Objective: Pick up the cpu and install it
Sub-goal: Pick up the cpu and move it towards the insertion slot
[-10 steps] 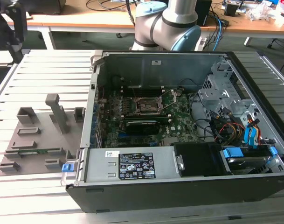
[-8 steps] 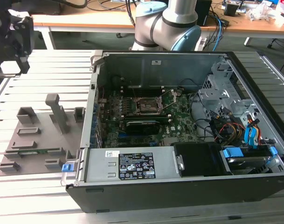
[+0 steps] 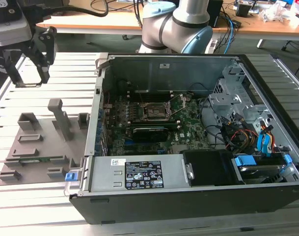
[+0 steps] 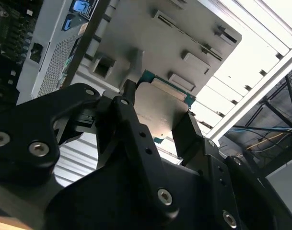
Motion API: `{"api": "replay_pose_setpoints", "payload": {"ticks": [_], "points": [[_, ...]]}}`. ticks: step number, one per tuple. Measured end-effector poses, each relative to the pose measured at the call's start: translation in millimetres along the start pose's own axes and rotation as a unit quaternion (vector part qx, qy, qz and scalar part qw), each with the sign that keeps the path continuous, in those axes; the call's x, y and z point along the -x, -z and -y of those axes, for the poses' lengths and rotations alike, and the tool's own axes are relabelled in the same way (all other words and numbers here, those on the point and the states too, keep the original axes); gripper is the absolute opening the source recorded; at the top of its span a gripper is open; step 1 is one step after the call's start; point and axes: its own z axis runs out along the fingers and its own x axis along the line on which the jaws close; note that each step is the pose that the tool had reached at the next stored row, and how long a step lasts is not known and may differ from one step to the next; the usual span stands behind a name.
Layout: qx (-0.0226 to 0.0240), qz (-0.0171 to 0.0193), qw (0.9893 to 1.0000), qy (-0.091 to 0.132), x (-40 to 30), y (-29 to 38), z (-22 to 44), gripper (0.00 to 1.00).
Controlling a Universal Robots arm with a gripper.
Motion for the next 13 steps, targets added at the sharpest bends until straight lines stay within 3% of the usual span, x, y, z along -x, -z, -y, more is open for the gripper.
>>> {"api": "replay_pose_setpoints", "payload": {"ticks": [6,13], "points": [[0.0000,0.0000,1.0000,0.000,14.6,-0.6,0.7,0.55],[0.0000,-0.0001,1.0000,0.000,24.8,-1.1,1.2,0.55]]}}
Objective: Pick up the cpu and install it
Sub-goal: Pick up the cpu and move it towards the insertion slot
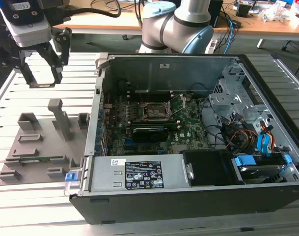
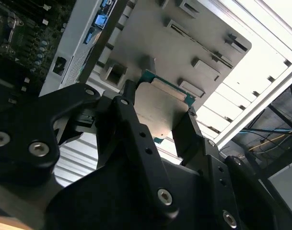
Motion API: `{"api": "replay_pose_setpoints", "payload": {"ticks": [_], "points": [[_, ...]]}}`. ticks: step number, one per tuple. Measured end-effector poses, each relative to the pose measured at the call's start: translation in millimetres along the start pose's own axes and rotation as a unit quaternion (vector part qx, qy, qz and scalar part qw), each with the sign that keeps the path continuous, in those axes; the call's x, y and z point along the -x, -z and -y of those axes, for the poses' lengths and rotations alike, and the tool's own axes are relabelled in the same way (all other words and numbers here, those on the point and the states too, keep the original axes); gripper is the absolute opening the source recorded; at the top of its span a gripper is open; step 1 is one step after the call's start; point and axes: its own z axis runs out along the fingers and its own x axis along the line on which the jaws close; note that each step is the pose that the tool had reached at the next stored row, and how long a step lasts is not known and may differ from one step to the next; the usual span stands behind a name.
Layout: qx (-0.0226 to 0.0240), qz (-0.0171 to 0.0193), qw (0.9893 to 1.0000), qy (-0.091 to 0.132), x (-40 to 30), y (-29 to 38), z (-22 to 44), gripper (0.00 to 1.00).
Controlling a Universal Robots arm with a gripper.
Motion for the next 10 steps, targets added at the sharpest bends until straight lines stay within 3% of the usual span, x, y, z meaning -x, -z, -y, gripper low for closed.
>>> {"api": "replay_pose_setpoints", "payload": {"ticks": [10], "points": [[-0.0001,0.0000,1.0000,0.000,16.9,-0.5,-0.1,0.55]]}}
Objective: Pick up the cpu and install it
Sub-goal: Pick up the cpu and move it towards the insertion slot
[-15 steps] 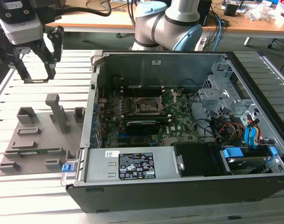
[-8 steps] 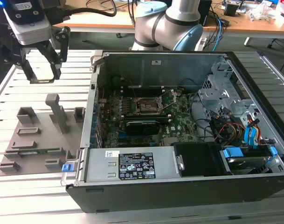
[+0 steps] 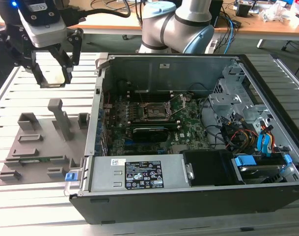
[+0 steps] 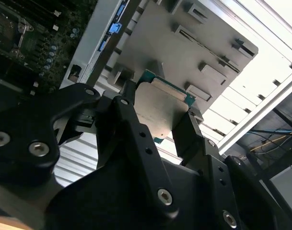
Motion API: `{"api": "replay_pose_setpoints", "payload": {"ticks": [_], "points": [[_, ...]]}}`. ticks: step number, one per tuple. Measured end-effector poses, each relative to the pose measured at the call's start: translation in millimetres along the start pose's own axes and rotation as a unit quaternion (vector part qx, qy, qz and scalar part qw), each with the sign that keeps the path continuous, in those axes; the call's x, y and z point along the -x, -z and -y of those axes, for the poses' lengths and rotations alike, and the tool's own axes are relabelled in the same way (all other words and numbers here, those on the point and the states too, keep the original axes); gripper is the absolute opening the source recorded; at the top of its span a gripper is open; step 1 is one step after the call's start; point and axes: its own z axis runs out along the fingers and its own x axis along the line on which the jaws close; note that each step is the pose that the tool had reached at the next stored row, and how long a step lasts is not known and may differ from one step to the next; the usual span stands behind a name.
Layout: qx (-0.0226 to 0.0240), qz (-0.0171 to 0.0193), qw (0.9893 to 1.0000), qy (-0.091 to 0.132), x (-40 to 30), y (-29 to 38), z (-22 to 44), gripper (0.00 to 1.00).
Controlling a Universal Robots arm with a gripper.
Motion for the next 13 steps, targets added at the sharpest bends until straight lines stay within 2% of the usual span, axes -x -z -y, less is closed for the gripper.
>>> {"api": "replay_pose_setpoints", "payload": {"ticks": [4,7,11,13], "points": [[0.0000,0.0000,1.0000,0.000,7.5,-0.1,-0.4,0.55],[-0.0001,0.0000,1.0000,0.000,19.1,0.0,-0.6,0.55],[-0.0002,0.0000,1.0000,0.000,26.5,0.1,-0.7,0.55],[-0.0002,0.0000,1.0000,0.000,33.7,0.2,-0.8,0.55]]}}
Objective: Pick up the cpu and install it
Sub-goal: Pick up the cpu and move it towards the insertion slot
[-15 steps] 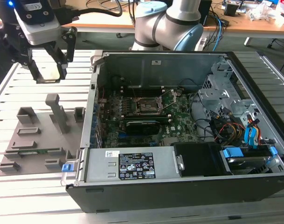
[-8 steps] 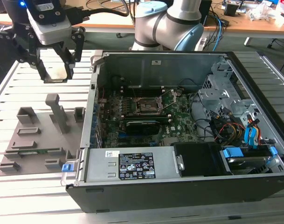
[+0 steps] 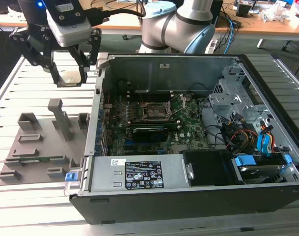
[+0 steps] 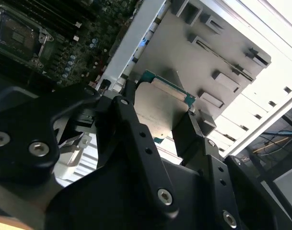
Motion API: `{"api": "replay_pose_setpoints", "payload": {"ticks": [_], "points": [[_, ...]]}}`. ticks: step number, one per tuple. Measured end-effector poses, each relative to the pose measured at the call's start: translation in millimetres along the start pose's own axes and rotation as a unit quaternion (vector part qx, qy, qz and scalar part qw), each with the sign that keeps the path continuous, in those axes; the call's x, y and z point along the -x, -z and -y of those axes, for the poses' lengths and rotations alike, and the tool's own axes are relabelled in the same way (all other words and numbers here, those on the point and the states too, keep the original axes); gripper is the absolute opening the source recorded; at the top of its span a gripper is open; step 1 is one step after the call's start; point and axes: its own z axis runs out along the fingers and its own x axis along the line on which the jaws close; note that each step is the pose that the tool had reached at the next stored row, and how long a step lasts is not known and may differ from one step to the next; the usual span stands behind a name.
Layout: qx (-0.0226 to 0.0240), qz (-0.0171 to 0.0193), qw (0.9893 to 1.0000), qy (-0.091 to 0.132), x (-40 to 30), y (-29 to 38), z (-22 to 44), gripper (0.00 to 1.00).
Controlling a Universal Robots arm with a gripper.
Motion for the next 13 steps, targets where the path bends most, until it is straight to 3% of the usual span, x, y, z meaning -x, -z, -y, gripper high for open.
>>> {"api": "replay_pose_setpoints", "payload": {"ticks": [5,11,13], "points": [[0.0000,0.0000,1.0000,0.000,9.8,0.1,0.0,0.55],[0.0000,0.0000,1.0000,0.000,29.6,0.4,0.2,0.55],[0.0000,0.0000,1.0000,0.000,33.1,0.4,0.2,0.55]]}}
